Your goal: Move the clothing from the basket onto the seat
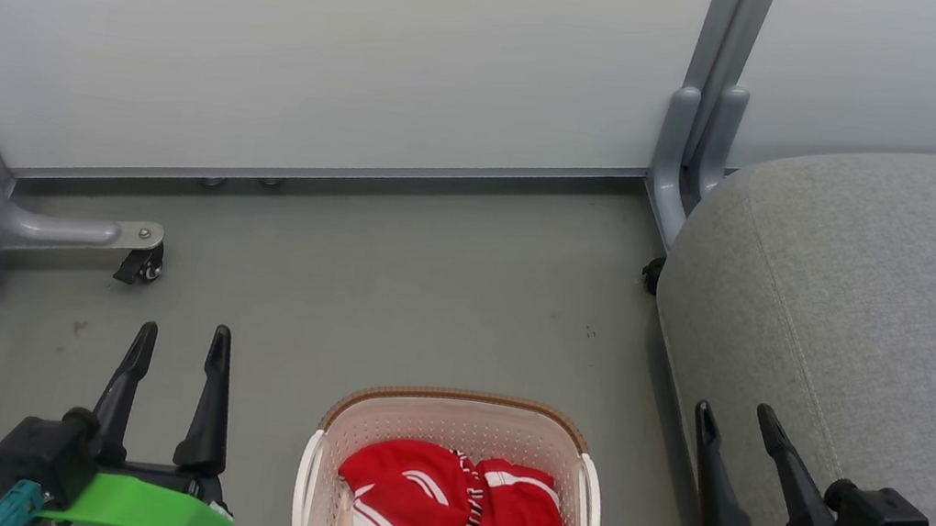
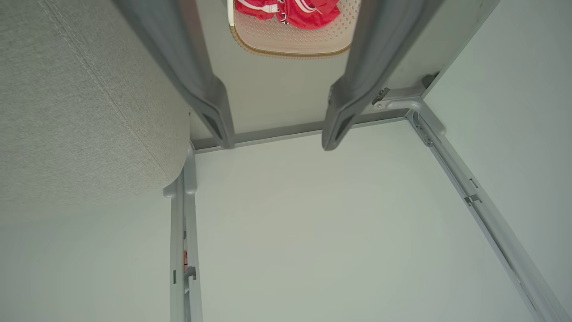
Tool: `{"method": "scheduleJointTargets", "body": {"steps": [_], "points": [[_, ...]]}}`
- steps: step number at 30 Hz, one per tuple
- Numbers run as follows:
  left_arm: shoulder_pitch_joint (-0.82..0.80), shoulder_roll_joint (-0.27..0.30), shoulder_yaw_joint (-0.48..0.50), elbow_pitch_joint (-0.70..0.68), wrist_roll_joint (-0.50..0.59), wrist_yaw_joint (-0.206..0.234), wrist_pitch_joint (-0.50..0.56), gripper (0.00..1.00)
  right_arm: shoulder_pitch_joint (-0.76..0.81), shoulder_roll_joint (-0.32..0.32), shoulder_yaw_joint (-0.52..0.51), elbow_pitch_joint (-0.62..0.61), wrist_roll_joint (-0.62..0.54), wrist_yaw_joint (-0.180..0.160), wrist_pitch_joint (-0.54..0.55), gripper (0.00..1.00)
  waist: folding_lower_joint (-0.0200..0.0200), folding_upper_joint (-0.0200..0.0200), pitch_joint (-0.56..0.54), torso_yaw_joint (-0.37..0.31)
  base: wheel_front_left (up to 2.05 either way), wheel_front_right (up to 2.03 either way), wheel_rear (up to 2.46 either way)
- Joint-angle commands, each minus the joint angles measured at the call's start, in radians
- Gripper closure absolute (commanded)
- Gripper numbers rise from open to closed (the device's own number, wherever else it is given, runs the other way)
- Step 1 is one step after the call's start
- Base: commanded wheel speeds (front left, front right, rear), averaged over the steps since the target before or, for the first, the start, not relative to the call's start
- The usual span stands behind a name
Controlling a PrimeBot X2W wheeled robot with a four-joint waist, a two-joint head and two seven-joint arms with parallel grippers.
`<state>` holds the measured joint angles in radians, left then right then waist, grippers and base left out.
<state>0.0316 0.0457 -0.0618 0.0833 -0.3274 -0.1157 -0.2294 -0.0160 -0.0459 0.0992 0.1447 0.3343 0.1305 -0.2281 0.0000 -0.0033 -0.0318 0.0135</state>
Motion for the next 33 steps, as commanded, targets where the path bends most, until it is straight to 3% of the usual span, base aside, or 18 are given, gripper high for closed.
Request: {"method": "scheduleJointTargets", "body": {"steps": [1, 17, 33], "points": [[0.014, 0.007, 0.001, -0.006, 0.023, -0.007, -0.008, 0.00, 0.005, -0.006, 0.002, -0.008, -0.021, 0.000, -0.009, 0.00, 0.0000, 0.0029, -0.001, 0.000, 0.00, 0.00, 0.00], [0.025, 0.008, -0.007, -0.017, 0.138, -0.003, -0.038, 0.00, 0.017, -0.007, 0.008, -0.023, -0.121, 0.000, -0.038, 0.00, 0.0000, 0.0033, -0.002, 0.005, 0.00, 0.00, 0.00], [0.021, 0.008, -0.012, -0.011, 0.138, -0.004, -0.036, 0.00, 0.013, -0.007, -0.005, -0.028, -0.118, 0.000, -0.039, 0.00, 0.0000, 0.0033, 0.001, 0.006, 0.00, 0.00, 0.00]]}}
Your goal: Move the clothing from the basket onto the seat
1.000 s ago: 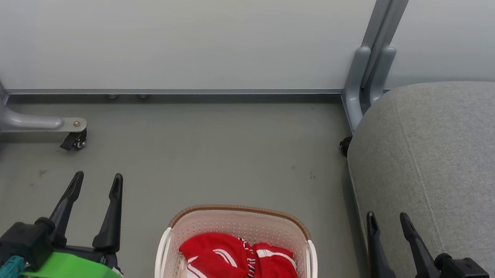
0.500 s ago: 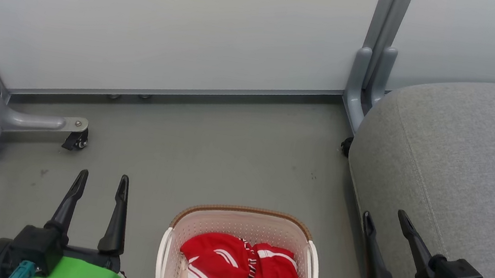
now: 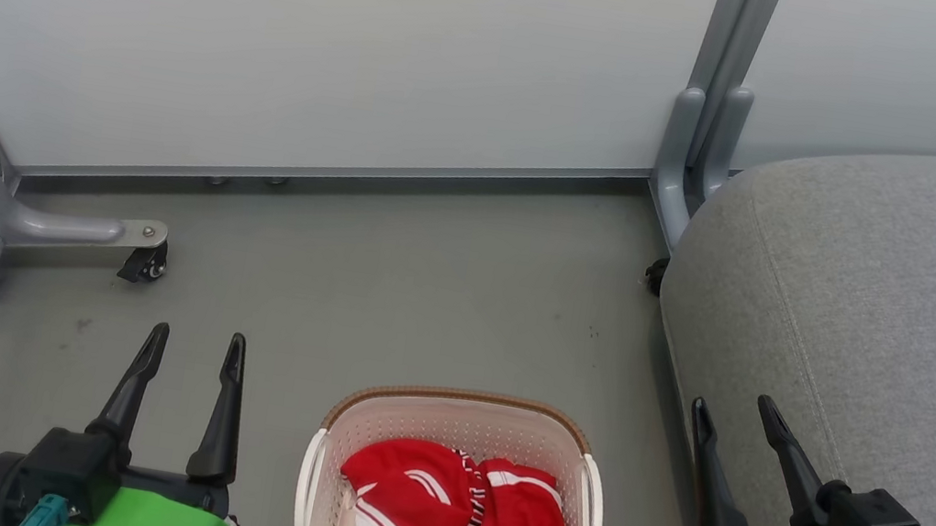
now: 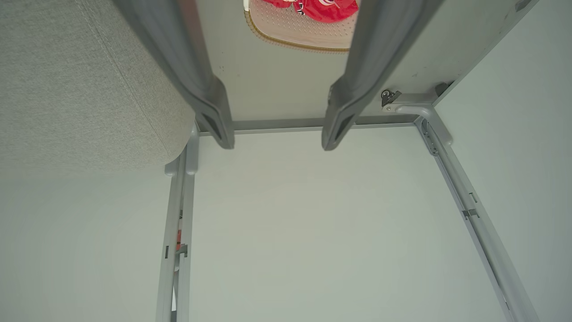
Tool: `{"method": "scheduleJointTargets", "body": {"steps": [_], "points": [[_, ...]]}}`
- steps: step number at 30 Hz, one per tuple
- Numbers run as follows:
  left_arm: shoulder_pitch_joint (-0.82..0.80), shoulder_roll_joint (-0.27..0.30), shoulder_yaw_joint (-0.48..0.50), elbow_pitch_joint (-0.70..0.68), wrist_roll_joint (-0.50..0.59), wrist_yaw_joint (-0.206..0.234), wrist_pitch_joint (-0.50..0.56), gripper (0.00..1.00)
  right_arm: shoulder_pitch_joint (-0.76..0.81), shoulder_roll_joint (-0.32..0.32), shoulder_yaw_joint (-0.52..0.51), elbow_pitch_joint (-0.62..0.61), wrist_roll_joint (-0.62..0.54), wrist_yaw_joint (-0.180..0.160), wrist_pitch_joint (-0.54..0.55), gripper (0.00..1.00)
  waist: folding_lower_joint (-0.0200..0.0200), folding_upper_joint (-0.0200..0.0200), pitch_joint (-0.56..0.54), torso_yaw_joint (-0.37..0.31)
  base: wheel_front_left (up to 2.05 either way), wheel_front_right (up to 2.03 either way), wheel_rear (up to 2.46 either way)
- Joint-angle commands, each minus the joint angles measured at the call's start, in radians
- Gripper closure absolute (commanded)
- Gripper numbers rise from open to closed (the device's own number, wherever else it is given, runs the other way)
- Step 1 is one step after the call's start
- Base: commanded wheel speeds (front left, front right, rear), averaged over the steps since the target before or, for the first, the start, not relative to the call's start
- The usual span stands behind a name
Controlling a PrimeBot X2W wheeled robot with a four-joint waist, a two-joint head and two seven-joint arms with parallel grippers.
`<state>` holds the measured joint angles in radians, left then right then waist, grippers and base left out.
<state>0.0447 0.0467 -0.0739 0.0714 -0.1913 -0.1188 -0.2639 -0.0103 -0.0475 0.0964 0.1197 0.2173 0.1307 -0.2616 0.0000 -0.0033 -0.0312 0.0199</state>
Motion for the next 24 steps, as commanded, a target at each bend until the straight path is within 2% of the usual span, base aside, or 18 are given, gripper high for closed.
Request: {"method": "scheduleJointTargets", "body": {"steps": [1, 12, 24], "points": [[0.007, 0.007, 0.000, 0.001, 0.002, -0.001, -0.001, 0.00, 0.007, -0.005, -0.003, -0.003, -0.001, 0.000, -0.005, 0.00, 0.0000, 0.0033, 0.002, 0.000, 0.00, 0.00, 0.00], [-0.023, 0.006, -0.030, 0.016, -0.001, 0.005, -0.001, 0.00, -0.002, -0.005, -0.011, -0.013, -0.008, 0.000, -0.005, 0.00, 0.0000, 0.0033, 0.071, 0.001, 0.00, 0.00, 0.00], [-0.270, 0.006, -0.146, 0.072, 0.019, -0.004, -0.001, 0.00, -0.200, -0.005, -0.064, -0.070, -0.040, 0.000, -0.005, 0.00, 0.0000, 0.0033, 0.435, -0.002, 0.00, 0.00, 0.00]]}}
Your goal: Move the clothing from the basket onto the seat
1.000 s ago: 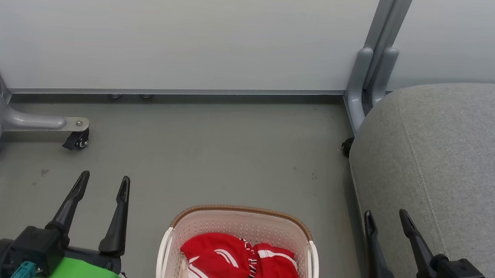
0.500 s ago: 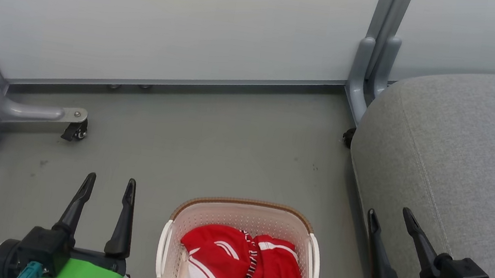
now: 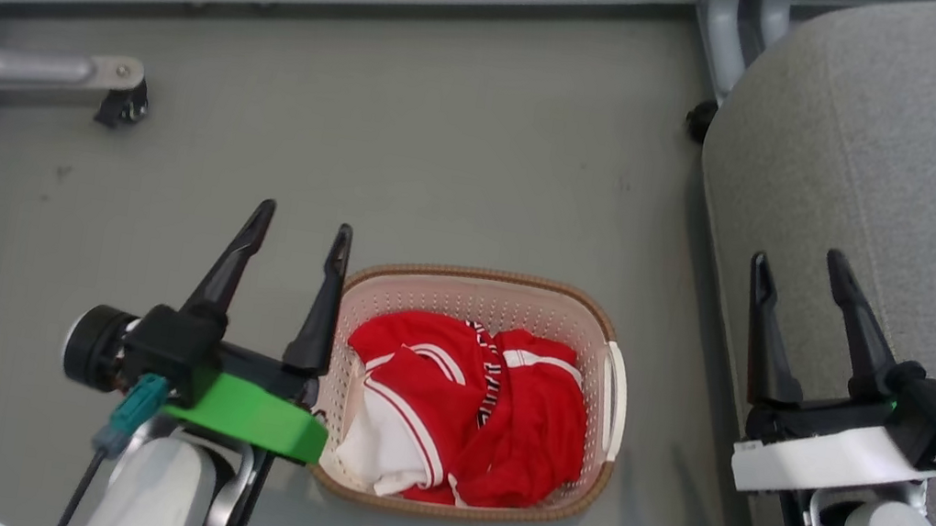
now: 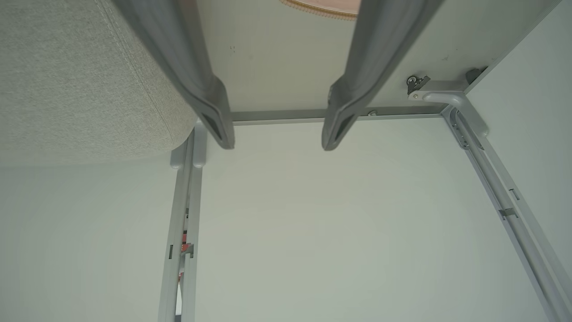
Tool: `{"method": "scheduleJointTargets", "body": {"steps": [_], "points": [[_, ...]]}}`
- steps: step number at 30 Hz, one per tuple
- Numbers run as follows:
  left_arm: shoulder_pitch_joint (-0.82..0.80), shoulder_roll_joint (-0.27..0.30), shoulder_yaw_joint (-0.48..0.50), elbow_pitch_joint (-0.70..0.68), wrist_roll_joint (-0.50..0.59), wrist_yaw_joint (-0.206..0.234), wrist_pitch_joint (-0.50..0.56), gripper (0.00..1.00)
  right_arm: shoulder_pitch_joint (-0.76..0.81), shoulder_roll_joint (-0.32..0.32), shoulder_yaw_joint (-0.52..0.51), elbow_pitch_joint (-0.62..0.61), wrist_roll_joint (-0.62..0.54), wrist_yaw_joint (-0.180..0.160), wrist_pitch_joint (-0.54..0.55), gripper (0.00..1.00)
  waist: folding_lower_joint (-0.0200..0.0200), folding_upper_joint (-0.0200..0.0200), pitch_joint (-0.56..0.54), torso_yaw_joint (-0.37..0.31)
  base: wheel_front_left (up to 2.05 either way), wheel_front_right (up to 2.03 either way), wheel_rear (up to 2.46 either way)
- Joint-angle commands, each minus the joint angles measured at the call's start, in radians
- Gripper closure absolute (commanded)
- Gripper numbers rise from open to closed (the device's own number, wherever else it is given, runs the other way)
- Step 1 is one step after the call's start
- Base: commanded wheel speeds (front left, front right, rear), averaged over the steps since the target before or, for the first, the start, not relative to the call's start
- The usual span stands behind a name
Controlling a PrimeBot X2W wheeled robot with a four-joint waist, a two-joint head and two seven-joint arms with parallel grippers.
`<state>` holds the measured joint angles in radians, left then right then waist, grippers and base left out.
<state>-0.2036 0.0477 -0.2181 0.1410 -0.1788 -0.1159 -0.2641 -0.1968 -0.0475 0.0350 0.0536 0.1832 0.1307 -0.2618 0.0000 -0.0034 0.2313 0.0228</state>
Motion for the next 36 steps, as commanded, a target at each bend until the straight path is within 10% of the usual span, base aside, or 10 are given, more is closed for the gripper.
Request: {"method": "scheduleJointTargets", "body": {"steps": [1, 10, 27, 36], "points": [[-0.048, 0.005, -0.021, 0.022, 0.025, -0.007, -0.001, 0.00, -0.032, -0.005, -0.007, -0.009, -0.007, 0.000, -0.005, 0.00, 0.0000, 0.0034, 0.200, -0.009, 0.00, 0.00, 0.00], [-0.325, 0.059, -0.241, 0.275, 0.105, -0.015, -0.001, 0.00, -0.143, -0.005, -0.032, -0.043, -0.016, 0.000, -0.005, 0.00, 0.0000, 0.0034, 0.407, -0.043, 0.00, 0.00, 0.00], [-0.866, 0.164, -1.004, 0.841, -0.014, -0.014, 0.011, 0.00, -0.256, -0.003, -0.018, -0.088, 0.047, 0.000, -0.005, 0.00, 0.0000, 0.0034, 0.667, -0.137, 0.00, 0.00, 0.00], [-0.956, 0.122, -1.063, 1.035, 0.163, -0.014, 0.042, 0.00, -0.287, -0.004, 0.008, -0.090, 0.122, 0.000, -0.005, 0.00, 0.0000, 0.0034, 0.747, -0.184, 0.00, 0.00, 0.00]]}}
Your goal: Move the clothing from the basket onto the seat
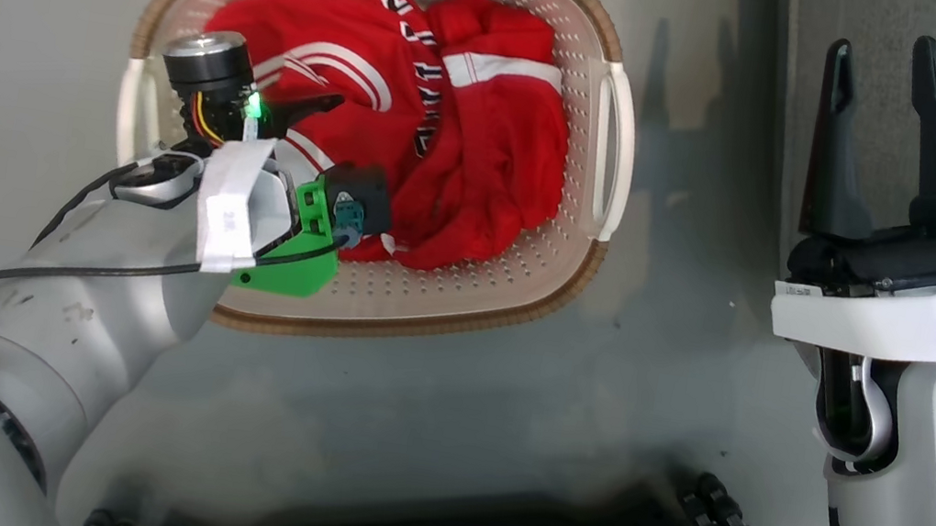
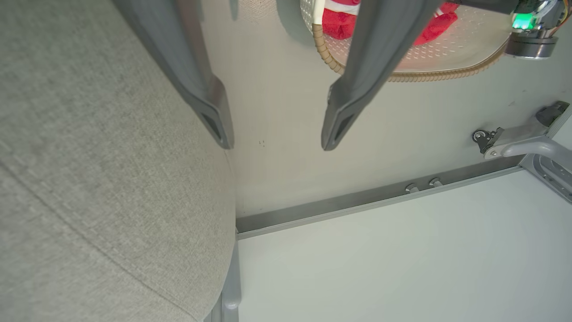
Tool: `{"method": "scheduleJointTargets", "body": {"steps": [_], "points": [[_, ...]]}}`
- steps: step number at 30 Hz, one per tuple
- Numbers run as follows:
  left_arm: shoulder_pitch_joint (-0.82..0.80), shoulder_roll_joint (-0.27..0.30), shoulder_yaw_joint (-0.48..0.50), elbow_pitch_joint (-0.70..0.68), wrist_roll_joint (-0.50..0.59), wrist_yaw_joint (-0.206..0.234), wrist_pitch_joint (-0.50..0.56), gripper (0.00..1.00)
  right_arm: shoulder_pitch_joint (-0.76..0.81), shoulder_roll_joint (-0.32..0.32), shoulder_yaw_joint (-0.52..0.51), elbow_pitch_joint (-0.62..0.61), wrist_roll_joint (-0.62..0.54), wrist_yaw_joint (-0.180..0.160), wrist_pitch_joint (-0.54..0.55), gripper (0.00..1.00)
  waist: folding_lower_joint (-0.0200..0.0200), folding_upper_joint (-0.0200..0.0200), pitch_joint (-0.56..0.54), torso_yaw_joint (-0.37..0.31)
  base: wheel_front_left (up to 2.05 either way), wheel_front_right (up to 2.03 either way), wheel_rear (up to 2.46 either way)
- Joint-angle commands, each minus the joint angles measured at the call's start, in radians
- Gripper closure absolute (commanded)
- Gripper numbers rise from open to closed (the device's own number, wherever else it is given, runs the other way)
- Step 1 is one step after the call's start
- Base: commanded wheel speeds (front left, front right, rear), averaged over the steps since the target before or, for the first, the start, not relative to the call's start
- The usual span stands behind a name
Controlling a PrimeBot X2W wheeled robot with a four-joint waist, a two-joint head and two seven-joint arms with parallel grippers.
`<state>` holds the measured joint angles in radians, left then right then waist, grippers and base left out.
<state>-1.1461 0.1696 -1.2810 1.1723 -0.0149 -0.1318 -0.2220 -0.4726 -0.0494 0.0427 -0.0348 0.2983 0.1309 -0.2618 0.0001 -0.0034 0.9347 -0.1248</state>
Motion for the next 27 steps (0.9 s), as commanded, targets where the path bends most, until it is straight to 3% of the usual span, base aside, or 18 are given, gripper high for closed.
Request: {"method": "scheduleJointTargets", "body": {"steps": [1, 8, 12, 18, 27], "points": [[-0.021, -0.008, 0.000, 0.023, 0.020, 0.002, 0.004, 0.00, -0.012, -0.002, 0.004, 0.000, 0.015, 0.000, -0.005, 0.00, -0.0001, 0.0034, 0.050, -0.039, 0.00, 0.00, 0.00], [-0.065, -0.039, -0.001, 0.099, 0.182, 0.002, 0.072, 0.00, -0.023, -0.003, 0.021, 0.006, 0.056, 0.000, -0.003, 0.00, -0.0001, 0.0034, 0.090, -0.060, 0.00, 0.00, 0.00], [-0.077, -0.044, 0.000, 0.115, 0.207, 0.002, 0.145, 0.00, -0.024, -0.005, 0.011, 0.015, 0.078, -0.001, -0.003, 0.00, -0.0001, 0.0034, 0.101, -0.072, 0.00, 0.00, 0.00], [-0.092, -0.050, -0.001, 0.117, 0.191, 0.002, 0.269, 0.00, -0.022, -0.010, -0.004, 0.021, 0.099, -0.005, -0.002, 0.00, -0.0001, 0.0034, 0.113, -0.087, 0.00, 0.00, 0.00], [-0.110, -0.049, -0.001, 0.117, 0.134, 0.002, 0.315, 0.00, -0.026, -0.011, -0.002, 0.015, 0.118, -0.006, -0.001, 0.00, -0.0001, 0.0034, 0.154, -0.107, 0.00, 0.00, 0.00]]}}
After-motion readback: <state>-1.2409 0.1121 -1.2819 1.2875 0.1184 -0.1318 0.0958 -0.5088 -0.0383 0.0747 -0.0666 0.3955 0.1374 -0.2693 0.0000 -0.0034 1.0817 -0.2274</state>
